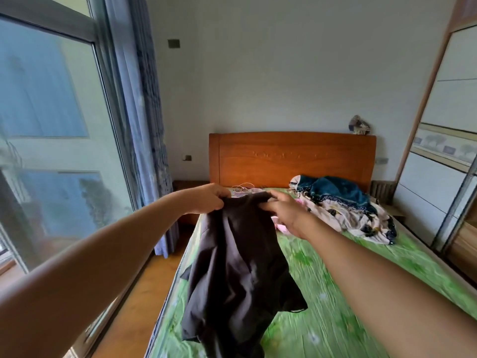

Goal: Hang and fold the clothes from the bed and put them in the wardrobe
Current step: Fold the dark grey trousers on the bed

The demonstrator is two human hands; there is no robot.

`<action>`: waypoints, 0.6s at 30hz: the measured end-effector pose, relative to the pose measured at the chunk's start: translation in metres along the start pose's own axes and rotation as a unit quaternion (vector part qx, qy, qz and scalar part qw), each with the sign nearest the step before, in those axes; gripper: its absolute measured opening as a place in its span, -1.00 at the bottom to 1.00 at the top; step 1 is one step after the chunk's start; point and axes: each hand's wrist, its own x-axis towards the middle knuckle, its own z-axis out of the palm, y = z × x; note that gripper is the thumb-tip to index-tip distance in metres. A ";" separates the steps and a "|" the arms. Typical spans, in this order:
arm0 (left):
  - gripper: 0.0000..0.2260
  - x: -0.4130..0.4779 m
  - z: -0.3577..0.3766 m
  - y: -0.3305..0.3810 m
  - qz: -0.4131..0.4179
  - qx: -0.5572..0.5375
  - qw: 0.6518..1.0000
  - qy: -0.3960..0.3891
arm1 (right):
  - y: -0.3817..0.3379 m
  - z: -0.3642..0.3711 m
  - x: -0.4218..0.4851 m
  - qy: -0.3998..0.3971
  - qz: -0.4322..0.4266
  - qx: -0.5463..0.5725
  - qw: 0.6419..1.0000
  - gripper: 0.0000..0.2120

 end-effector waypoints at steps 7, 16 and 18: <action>-0.68 0.003 0.005 0.002 0.045 -0.017 0.999 0.001 | -0.018 0.023 0.009 -0.004 -0.145 -0.220 0.965 -0.90; -0.88 0.022 0.009 0.021 0.099 0.029 0.988 0.118 | 0.007 -0.001 0.002 -0.063 -0.039 -0.216 0.974 -0.88; -0.83 0.021 0.000 0.024 0.101 0.024 0.986 0.132 | 0.028 -0.002 0.002 -0.074 0.009 -0.253 0.965 -0.76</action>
